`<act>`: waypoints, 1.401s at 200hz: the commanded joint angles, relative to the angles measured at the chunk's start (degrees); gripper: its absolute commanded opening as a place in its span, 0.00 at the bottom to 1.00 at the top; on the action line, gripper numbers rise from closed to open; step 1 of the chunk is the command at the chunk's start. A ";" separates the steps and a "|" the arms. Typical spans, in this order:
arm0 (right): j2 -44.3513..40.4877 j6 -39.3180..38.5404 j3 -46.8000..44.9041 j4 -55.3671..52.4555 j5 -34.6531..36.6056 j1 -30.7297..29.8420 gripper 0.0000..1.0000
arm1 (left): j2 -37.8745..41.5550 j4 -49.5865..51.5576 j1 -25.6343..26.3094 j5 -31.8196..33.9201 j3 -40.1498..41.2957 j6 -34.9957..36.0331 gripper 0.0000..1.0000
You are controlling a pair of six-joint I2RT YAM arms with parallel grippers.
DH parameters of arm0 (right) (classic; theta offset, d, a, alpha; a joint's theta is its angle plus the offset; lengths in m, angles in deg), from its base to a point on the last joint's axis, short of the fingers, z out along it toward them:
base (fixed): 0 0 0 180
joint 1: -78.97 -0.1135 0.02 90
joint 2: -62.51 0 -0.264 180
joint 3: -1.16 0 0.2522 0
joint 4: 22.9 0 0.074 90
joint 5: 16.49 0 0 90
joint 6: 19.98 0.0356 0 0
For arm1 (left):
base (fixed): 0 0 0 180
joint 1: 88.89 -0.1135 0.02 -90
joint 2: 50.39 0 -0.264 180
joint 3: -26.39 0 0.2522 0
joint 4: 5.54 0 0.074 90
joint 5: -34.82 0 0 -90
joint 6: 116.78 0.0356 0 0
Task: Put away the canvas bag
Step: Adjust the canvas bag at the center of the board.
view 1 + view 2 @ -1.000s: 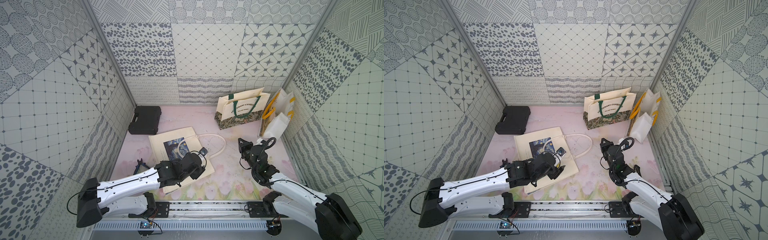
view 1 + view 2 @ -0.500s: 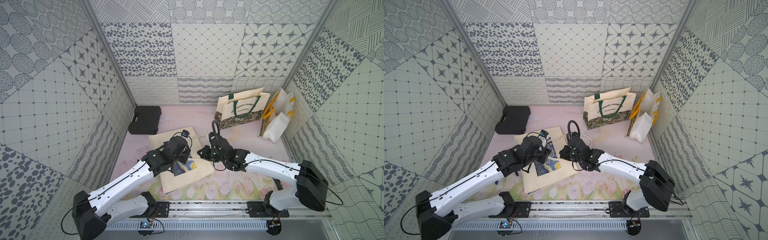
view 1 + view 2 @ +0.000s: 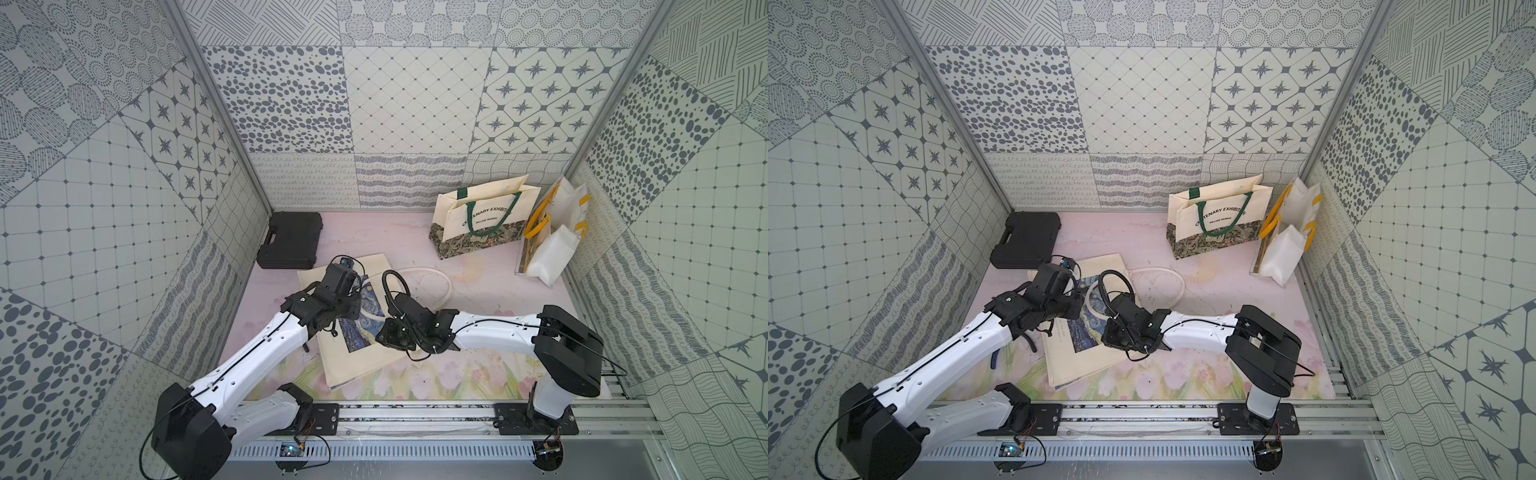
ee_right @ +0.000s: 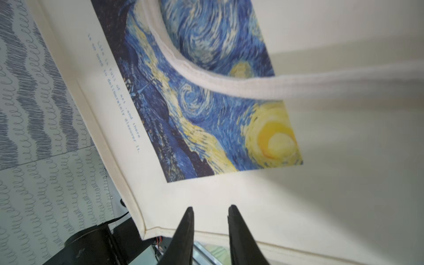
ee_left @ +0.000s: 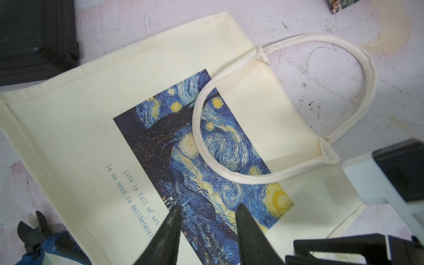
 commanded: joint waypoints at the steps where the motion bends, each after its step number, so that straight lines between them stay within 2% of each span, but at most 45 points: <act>1: -2.41 13.10 -7.40 13.35 -5.05 -2.18 0.36 | -1.22 -2.69 -1.68 -4.68 -0.23 -0.97 0.42; 28: -2.00 22.11 -11.43 21.08 -3.57 -5.92 0.37 | -1.52 -3.47 -1.65 -5.59 -0.03 -1.31 0.41; 44: -1.83 25.64 -11.97 23.03 -0.30 -7.86 0.36 | -0.93 -3.69 -1.65 -5.97 0.22 -1.63 0.40; 78: -3.70 28.29 -13.55 22.60 12.48 -10.64 0.35 | 0.63 -3.04 -1.69 -6.48 0.50 -1.46 0.39; 115: -4.97 33.07 -15.11 20.67 18.05 -12.15 0.36 | 2.26 -2.49 -1.63 -6.25 0.99 -1.14 0.38; 161: -4.37 37.72 -18.18 32.64 28.09 -17.50 0.36 | 2.67 -2.79 -1.67 -6.61 1.42 -0.96 0.38; 214: -0.81 44.99 -20.00 37.86 35.18 -20.71 0.31 | 3.04 -2.79 -1.67 -7.15 1.56 -0.96 0.37; 252: -2.65 50.04 -21.23 31.31 38.68 -22.51 0.32 | 3.72 -2.54 -1.71 -7.19 1.66 -0.79 0.37; 280: -2.04 51.07 -22.72 32.92 39.74 -22.65 0.32 | 3.81 -2.71 -1.67 -7.67 1.98 -0.79 0.37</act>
